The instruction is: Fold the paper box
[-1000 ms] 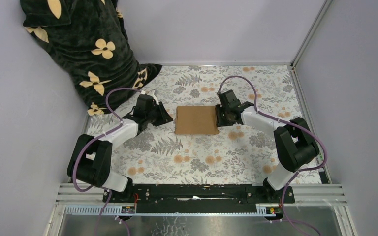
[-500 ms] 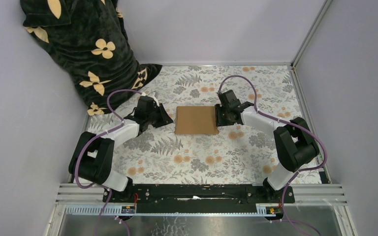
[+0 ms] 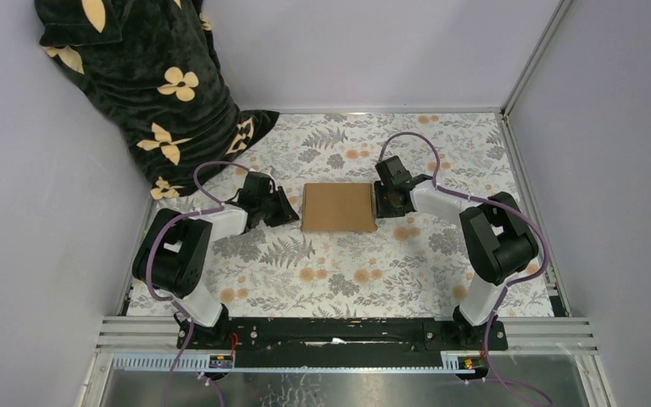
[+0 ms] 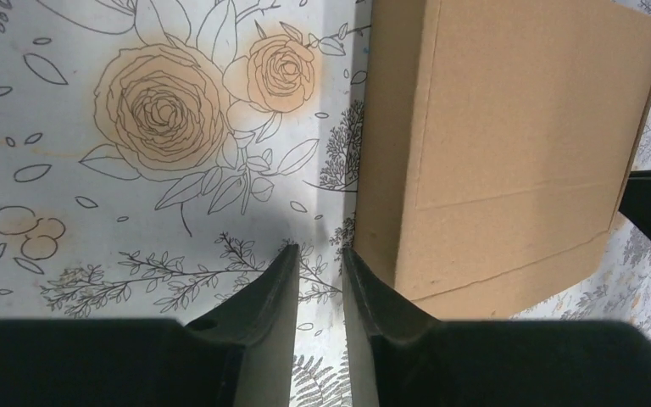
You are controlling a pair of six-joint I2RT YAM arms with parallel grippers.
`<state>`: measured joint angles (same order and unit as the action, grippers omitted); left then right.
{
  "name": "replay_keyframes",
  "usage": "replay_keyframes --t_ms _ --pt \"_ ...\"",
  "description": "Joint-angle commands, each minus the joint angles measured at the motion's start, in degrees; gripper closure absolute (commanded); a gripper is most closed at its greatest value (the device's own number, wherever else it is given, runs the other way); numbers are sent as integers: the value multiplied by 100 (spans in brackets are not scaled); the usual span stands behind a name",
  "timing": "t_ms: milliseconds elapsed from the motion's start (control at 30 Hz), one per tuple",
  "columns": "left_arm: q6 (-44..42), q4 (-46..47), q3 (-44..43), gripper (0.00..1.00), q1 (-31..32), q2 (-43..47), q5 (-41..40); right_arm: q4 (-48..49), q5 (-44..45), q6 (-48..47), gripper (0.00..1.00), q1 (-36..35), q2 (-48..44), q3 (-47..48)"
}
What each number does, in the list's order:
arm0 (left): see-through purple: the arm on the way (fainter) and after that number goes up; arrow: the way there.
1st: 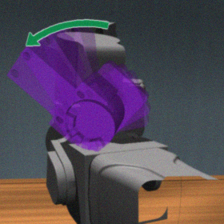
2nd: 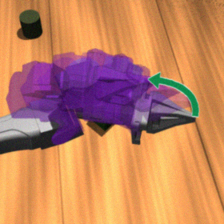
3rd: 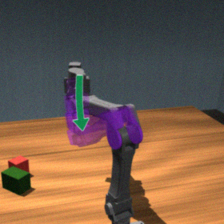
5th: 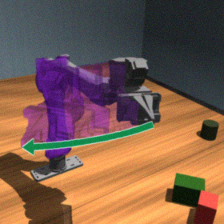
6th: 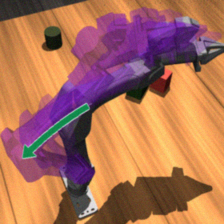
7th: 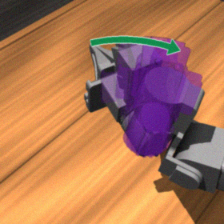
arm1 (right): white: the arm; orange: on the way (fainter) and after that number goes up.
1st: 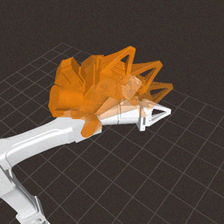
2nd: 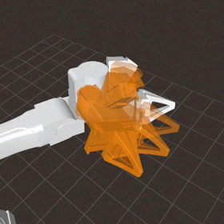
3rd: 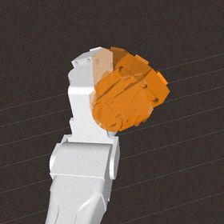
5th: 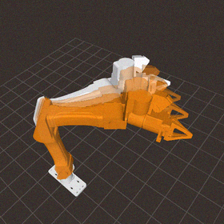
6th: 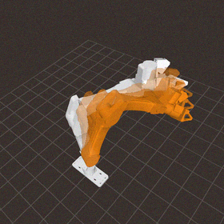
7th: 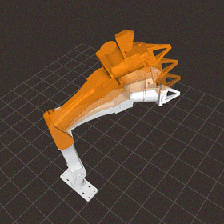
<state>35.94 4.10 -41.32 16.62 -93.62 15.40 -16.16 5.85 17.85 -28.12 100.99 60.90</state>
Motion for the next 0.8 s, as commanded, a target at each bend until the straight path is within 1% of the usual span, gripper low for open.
replay_keyframes --t_ms 0,200,367,400,467,533,633,667,733,767 --pt "3 319 -15 68 65 -175 -86 222 -225 9 63 19 52 202" --pt "1 333 -2 67 113 -168 -82 338 -291 13 62 18 10 146" --pt "-34 76 -53 61 145 17 -54 345 -410 47 57 17 -105 89" --pt "-33 17 -45 60 147 60 -76 284 -334 81 55 19 -118 96" --pt "-11 -58 16 57 143 186 -172 255 -253 128 47 18 -199 33" --pt "23 -132 107 55 137 375 -341 288 -125 210 43 17 -385 -83" --pt "106 -171 259 52 135 723 -555 249 111 333 34 38 -593 -202" --pt "129 -200 272 49 139 837 -582 246 130 355 27 43 -669 -227" --pt "141 -276 256 44 136 979 -655 183 206 375 20 51 -775 -245" --pt "141 -330 236 40 139 1027 -685 128 252 380 11 52 -833 -246"
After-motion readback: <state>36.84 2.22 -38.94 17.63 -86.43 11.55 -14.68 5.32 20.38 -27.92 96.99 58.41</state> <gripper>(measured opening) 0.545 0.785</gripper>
